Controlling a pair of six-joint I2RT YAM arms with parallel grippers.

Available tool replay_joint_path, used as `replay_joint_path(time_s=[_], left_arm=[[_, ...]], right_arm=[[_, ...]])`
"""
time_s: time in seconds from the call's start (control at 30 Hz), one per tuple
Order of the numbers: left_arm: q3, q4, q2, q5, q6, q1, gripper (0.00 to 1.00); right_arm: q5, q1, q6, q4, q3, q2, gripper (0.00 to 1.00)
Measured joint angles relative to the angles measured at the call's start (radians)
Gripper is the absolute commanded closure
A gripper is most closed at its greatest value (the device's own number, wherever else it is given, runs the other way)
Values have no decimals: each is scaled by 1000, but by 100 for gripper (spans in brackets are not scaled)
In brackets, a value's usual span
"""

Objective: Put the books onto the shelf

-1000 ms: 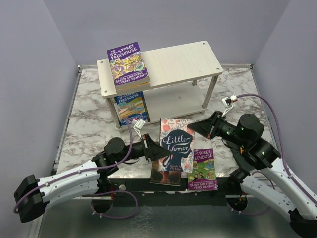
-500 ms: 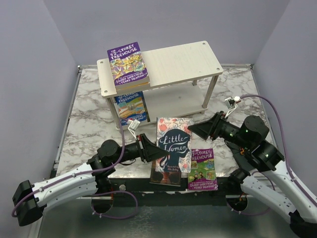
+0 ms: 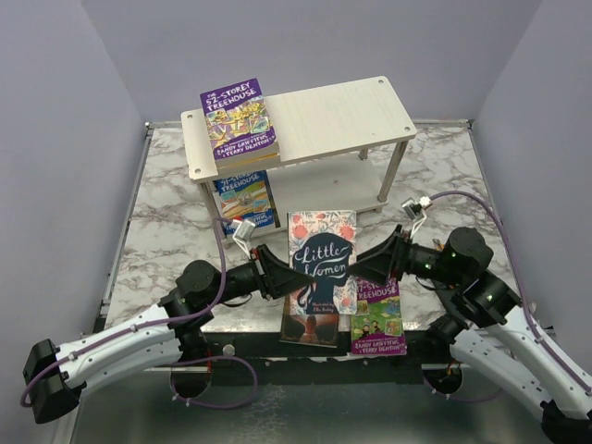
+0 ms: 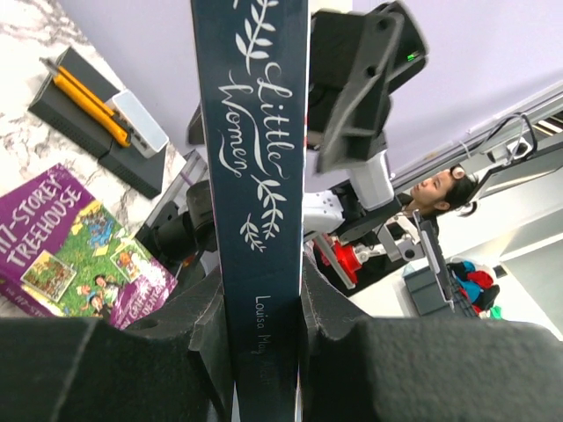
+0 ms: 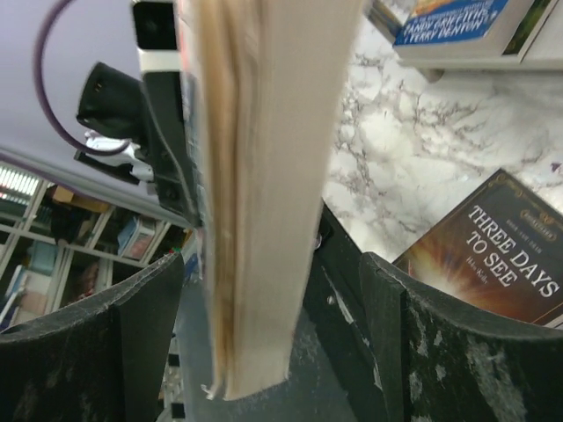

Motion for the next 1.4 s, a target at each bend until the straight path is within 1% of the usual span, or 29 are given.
replay_joint_path(time_s=[0.17, 0.3, 0.67, 0.8, 0.93, 1.03, 1.13, 1.2, 1.3, 1.33, 1.4], left_arm=[[32, 0, -18, -24, 21, 0, 100], [50, 0, -14, -43, 37, 0, 100], [85, 0, 19, -122, 71, 0, 100], [98, -1, 27, -157, 76, 0, 100], [113, -6, 34, -182, 86, 0, 100], [128, -6, 42, -190, 90, 0, 100], [135, 1, 43, -195, 93, 0, 100], [138, 4, 45, -197, 93, 0, 100], [139, 5, 45, -198, 90, -1, 100], [140, 6, 46, -198, 90, -1, 96], [143, 8, 53, -198, 91, -1, 85]], right_arm=[[-67, 0, 41, 76, -79, 0, 16], [-109, 1, 69, 142, -109, 2, 16], [-173, 7, 113, 291, -112, 22, 30], [-183, 11, 116, 317, -112, 51, 40], [-183, 14, 115, 325, -109, 72, 54], [-179, 15, 112, 324, -100, 76, 70], [-170, 15, 109, 325, -87, 72, 83], [-164, 15, 108, 323, -79, 67, 98], [-159, 15, 101, 318, -76, 60, 99], [-157, 15, 100, 315, -75, 58, 99], [-147, 16, 98, 303, -68, 56, 99]])
